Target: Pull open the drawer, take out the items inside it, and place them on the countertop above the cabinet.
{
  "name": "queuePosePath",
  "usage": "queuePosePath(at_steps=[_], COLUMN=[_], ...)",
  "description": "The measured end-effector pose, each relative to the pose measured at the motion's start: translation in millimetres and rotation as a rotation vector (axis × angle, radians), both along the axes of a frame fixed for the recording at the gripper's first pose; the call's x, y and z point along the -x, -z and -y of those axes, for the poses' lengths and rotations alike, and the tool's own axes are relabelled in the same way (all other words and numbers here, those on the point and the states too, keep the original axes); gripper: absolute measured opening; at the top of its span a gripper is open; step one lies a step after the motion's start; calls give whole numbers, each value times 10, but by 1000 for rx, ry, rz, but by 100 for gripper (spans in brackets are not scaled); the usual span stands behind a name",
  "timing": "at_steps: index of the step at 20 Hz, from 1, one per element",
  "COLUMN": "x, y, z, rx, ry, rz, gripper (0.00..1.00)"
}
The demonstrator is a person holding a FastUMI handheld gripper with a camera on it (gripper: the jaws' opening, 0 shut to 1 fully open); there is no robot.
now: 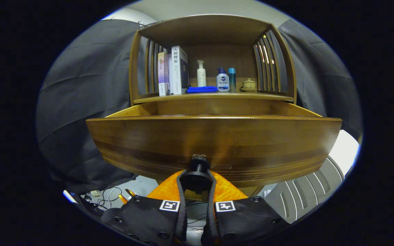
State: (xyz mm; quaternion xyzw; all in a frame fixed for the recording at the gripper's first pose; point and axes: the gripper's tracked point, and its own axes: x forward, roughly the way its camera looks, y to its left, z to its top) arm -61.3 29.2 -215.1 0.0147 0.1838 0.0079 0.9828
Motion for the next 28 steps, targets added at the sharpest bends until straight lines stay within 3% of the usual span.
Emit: queuePosePath(at_steps=[8, 12, 13, 19, 28], x=[67, 93, 119, 282, 113], y=[18, -5, -35, -426, -1289], z=[-4, -9, 2, 83, 332], rx=[-4, -10, -11, -1, -24], ry=[-13, -14, -11, -43, -42], rz=[-5, -7, 5, 75, 81], gripper=[24, 38, 43, 100, 99])
